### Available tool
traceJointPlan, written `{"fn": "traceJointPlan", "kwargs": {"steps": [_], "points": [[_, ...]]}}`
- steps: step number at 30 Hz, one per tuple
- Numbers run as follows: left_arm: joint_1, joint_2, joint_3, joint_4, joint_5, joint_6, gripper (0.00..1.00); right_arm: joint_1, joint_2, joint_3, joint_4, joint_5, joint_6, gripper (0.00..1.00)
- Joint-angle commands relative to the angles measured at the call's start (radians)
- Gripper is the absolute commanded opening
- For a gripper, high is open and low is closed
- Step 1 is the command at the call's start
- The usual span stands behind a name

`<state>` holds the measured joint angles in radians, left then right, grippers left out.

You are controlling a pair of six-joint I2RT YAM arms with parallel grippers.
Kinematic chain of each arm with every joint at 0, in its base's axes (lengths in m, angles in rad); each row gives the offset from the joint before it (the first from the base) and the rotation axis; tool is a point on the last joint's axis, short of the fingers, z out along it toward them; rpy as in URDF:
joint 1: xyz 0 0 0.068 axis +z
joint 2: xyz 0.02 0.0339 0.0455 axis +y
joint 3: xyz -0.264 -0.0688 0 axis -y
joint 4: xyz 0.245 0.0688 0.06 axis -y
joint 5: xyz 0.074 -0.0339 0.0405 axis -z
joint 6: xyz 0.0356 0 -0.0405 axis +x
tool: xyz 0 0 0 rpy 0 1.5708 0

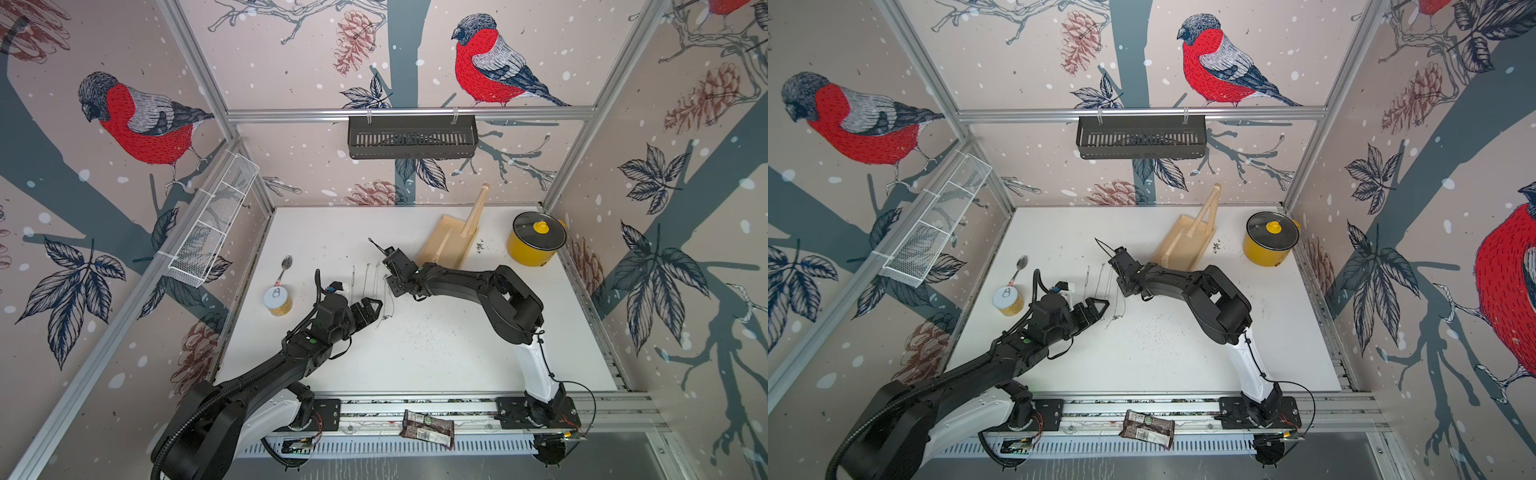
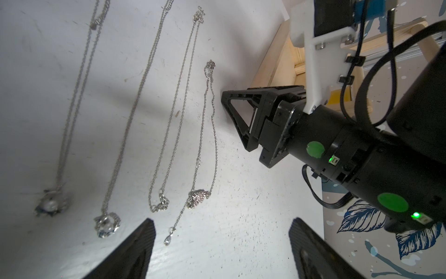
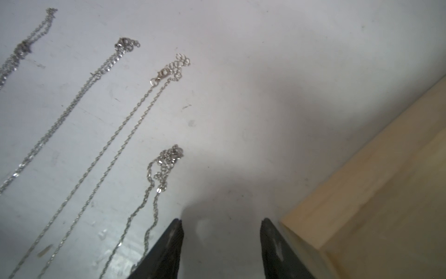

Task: Take the necklace off the jewelry display stand
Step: Adjust the necklace at the center of the board.

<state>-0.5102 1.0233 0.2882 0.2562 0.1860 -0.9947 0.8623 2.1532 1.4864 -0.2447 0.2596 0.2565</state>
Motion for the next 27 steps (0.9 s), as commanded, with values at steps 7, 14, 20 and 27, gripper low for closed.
{"fn": "traceJointPlan", "kwargs": {"steps": [7, 14, 20, 27], "points": [[0.002, -0.007, -0.003, 0.016, 0.003, -0.002, 0.88, 0.019, -0.018, 0.04, -0.019, -0.022, -0.013, 0.54], [0.001, -0.022, -0.005, 0.003, -0.003, 0.001, 0.88, 0.027, 0.043, 0.075, -0.02, -0.037, -0.013, 0.54], [0.002, -0.028, -0.006, 0.0, -0.003, -0.001, 0.88, 0.029, 0.07, 0.091, -0.042, 0.009, -0.021, 0.54], [0.004, -0.024, -0.008, 0.013, -0.003, -0.009, 0.88, 0.023, 0.077, 0.091, -0.039, 0.025, -0.023, 0.54]]}}
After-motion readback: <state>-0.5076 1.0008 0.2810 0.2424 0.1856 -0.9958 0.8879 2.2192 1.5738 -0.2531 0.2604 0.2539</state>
